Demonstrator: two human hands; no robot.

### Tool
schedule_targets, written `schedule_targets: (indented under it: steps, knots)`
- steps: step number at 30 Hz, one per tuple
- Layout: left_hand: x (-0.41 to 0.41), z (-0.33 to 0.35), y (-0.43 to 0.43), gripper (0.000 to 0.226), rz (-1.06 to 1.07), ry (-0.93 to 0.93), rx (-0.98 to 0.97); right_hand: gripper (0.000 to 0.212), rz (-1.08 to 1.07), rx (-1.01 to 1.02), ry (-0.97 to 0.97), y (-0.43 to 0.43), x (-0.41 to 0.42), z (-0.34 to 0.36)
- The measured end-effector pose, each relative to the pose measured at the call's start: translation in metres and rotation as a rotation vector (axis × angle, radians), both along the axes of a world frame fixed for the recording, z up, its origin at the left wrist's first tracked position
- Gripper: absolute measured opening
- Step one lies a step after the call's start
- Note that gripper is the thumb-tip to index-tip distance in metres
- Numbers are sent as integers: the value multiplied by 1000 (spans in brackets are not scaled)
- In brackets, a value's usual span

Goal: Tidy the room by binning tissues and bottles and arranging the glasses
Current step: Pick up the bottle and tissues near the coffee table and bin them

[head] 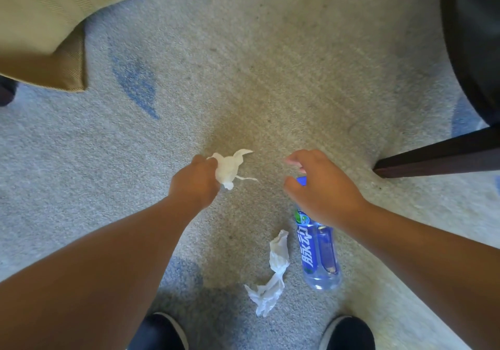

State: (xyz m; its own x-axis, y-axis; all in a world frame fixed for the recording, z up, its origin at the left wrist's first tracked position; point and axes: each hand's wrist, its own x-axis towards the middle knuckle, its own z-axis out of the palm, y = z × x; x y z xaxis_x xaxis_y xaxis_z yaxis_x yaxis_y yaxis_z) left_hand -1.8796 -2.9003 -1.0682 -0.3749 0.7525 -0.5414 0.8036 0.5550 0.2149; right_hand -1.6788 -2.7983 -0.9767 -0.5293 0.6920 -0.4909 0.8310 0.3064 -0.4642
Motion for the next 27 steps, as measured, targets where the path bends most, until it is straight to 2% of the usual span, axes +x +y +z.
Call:
schedule_targets:
  steps: [3,7,12,14,16,21,27]
  knots:
    - [-1,9,1,36,47,-56,58,42,5,10,3,1,-1,1]
    - [-2,23,3,13,69,-130,178,43,22,16,1,2,-3,0]
    - [2,39,6,22,96,-272,261,44,27,9,10,2,-4,1]
    - [6,42,8,18,98,-329,252,44,23,12,17,2,-2,1]
    - [12,40,9,5,77,-350,207,44,21,18,19,3,2,1]
    - [28,31,4,17,-71,-268,28,42,0,18,1,7,13,4]
    - [49,40,-7,18,-158,-299,89,43,-12,33,-9,6,25,2]
